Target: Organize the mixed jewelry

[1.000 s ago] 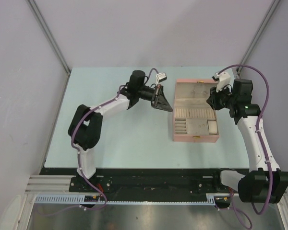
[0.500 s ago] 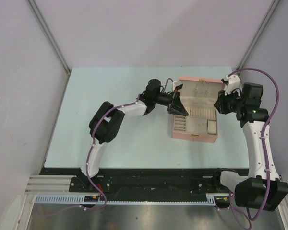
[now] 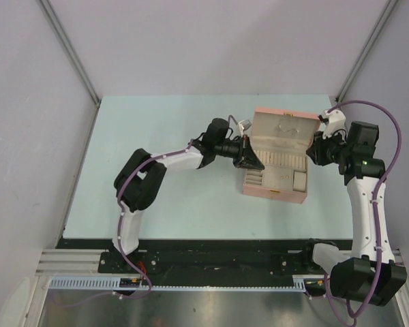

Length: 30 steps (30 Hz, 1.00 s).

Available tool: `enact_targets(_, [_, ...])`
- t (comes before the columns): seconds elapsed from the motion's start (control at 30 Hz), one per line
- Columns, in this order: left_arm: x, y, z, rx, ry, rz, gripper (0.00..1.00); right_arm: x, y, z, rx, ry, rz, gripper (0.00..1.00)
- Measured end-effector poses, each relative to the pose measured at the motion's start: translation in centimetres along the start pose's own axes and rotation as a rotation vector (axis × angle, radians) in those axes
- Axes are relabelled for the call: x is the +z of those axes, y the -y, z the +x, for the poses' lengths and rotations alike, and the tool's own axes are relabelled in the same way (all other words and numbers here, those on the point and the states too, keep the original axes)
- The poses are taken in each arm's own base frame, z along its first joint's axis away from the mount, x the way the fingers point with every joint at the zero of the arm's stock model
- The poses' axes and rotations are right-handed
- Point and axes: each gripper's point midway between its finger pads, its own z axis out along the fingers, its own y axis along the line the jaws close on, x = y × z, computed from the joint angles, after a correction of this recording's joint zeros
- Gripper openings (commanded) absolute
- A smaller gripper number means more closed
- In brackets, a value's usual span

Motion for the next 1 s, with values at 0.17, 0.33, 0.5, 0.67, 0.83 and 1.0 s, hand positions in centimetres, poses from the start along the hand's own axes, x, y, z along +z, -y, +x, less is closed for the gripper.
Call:
enact_targets(0.17, [-1.7,-0.9,1.2,0.021,0.072,-0.082,0.0,0.3,-0.3,0.8,0.013,-0.013,-0.018,0.24])
enact_targets(0.33, [-3.0,-0.3,1.6,0.045,0.154,-0.125,0.0,0.4,-0.5,1.0,0.023,-0.013,-0.029,0.24])
enact_targets(0.5, [-2.9,-0.3,2.0,0.054,0.193,-0.166,0.0,0.4,-0.5,0.9,0.023,-0.011,-0.027,0.24])
enact_targets(0.67, [-3.0,-0.5,1.6,0.07,0.194,-0.253,0.01,0.4,-0.5,0.9,0.023,-0.011,-0.027,0.24])
enact_targets(0.83, [-3.4,2.3,-0.9,0.172,0.226,-0.288,0.0,0.4,-0.3,1.0,0.019,-0.014,-0.019,0.25])
enact_targets(1.0, [-4.3,2.5,-1.6,0.227,0.227,-0.378,0.0,0.5,-0.3,1.0,0.02,-0.015,-0.022,0.24])
